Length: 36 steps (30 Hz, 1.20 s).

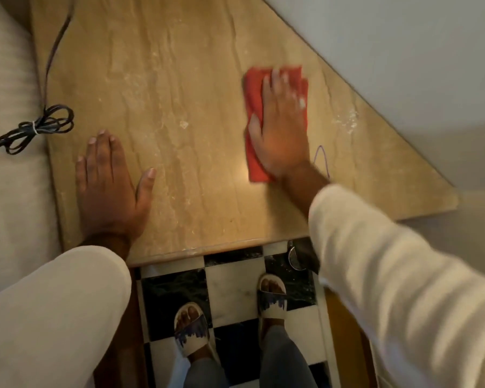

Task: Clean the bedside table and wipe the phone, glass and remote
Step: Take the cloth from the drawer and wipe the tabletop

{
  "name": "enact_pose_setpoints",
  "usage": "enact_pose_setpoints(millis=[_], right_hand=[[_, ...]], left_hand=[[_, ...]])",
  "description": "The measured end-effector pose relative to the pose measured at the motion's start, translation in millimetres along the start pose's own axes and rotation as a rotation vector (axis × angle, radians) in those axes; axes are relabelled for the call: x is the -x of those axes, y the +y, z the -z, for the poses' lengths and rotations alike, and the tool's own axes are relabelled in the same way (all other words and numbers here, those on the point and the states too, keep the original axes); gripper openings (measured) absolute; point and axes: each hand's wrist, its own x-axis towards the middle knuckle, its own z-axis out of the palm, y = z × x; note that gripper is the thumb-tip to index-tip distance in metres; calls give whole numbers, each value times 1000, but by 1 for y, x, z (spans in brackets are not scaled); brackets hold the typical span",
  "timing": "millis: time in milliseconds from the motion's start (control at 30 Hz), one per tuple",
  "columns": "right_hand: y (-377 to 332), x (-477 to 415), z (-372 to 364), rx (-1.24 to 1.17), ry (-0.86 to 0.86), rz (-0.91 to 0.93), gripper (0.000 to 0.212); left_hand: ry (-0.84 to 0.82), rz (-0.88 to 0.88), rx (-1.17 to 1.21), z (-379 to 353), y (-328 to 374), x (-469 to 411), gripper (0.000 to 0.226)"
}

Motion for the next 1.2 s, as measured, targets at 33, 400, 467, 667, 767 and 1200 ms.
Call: enact_pose_setpoints(millis=[33, 400, 467, 667, 767, 1200], right_hand=[[0, 36, -4, -21, -10, 4, 72], [3, -28, 1, 63, -11, 28, 65], [9, -32, 2, 48, 34, -55, 64], [120, 78, 18, 16, 185, -631, 68], [153, 139, 21, -29, 201, -929, 65], [63, 106, -16, 156, -22, 269, 67]], left_hand=[[3, -3, 8, 0, 0, 0, 80], [61, -22, 43, -6, -5, 2, 77], [76, -33, 57, -12, -9, 0, 77], [83, -2, 175, -30, -18, -2, 78], [100, 7, 178, -27, -19, -1, 78], [91, -22, 137, -34, -24, -3, 78]])
